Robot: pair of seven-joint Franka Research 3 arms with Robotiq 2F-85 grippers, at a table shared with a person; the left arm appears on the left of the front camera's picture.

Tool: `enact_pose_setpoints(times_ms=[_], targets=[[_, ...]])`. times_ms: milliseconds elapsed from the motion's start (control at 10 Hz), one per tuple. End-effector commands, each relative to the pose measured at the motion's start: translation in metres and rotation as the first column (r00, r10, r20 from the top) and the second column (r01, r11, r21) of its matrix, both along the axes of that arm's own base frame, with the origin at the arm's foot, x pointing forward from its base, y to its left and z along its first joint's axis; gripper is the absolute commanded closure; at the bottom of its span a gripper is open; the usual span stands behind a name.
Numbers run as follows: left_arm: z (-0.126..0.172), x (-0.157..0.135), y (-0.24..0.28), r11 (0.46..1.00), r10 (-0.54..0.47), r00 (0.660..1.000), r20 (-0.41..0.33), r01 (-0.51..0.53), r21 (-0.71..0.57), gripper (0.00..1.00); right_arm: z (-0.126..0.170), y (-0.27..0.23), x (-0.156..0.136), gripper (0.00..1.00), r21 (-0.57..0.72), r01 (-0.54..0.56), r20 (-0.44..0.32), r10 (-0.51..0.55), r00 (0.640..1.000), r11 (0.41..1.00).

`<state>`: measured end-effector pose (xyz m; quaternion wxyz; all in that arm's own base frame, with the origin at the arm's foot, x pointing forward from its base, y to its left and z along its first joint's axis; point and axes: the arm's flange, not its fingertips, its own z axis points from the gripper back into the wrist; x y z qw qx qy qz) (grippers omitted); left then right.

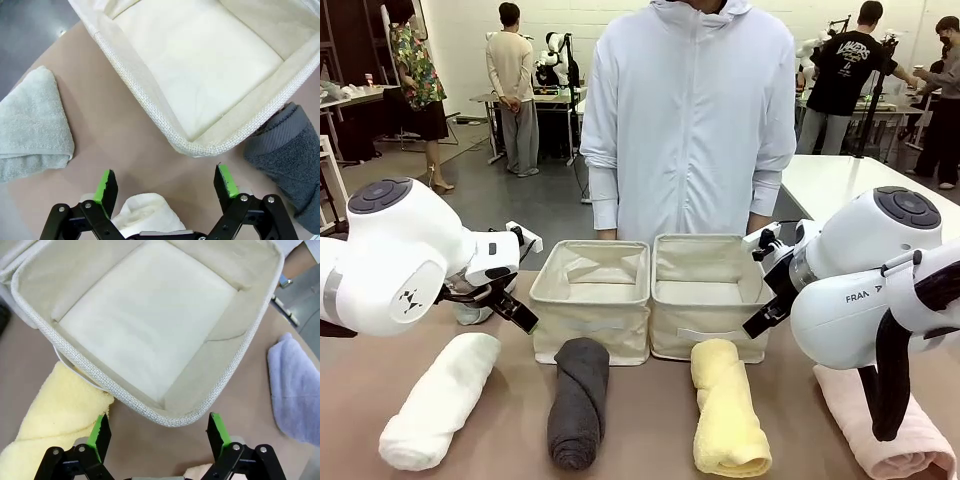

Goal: Sort the towels based on their folding style.
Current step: Pick up one triangle-folded towel and place it in the left Fabric basket.

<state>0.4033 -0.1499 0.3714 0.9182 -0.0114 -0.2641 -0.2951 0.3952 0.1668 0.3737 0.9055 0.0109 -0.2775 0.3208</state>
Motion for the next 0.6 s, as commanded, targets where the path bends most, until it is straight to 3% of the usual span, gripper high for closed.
enact_pose_setpoints(times_ms=[0, 500], targets=[[0.0003, 0.0001, -0.0001, 1.000, 0.000, 1.000, 0.001, 0.000, 0.000, 0.00, 0.0000, 0.0000, 0.0000, 0.00, 0.000, 0.000, 0.000, 0.000, 1.000, 1.000], [0.0003, 0.0001, -0.0001, 1.000, 0.000, 1.000, 0.001, 0.000, 0.000, 0.00, 0.0000, 0.0000, 0.0000, 0.00, 0.000, 0.000, 0.000, 0.000, 1.000, 1.000]])
